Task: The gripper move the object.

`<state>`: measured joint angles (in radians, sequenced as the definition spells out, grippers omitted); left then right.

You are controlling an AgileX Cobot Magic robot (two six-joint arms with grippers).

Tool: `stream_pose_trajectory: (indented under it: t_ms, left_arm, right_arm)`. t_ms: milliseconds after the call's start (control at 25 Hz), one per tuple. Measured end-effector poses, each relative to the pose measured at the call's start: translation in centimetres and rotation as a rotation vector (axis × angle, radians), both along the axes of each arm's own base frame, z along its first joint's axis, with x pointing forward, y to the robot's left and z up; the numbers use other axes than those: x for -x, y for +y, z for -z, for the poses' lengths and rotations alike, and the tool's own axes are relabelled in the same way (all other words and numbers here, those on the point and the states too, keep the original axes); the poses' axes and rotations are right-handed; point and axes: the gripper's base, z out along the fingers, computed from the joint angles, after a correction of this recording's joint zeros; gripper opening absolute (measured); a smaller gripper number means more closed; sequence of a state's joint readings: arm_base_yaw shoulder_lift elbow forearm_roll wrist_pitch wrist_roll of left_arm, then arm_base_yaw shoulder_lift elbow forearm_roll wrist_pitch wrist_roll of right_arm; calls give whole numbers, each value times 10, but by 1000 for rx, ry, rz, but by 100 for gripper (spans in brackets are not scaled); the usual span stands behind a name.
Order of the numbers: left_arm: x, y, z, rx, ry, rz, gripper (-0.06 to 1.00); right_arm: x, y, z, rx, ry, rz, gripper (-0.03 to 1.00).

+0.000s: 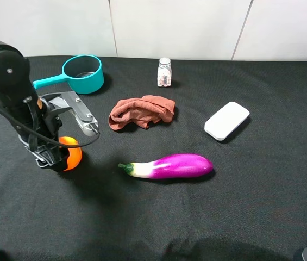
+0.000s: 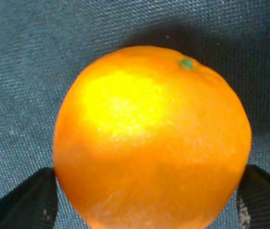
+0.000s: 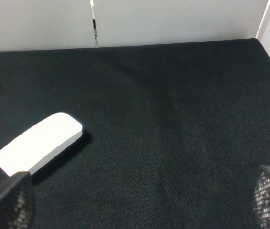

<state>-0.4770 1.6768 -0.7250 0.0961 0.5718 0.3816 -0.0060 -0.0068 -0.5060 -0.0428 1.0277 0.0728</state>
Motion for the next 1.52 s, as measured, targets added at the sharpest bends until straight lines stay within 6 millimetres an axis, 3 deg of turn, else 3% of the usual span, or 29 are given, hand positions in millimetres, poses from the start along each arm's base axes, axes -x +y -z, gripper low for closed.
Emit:
stream_pose_trajectory:
  t_ms: [720, 1520]
  left_arm:
    - [-21, -11, 26, -19, 37, 2, 79]
    - [-28, -15, 25, -6, 18, -17, 76]
  right_arm:
    - [0, 0, 0, 0, 0, 0, 69]
    - [0, 0, 0, 0, 0, 0, 69]
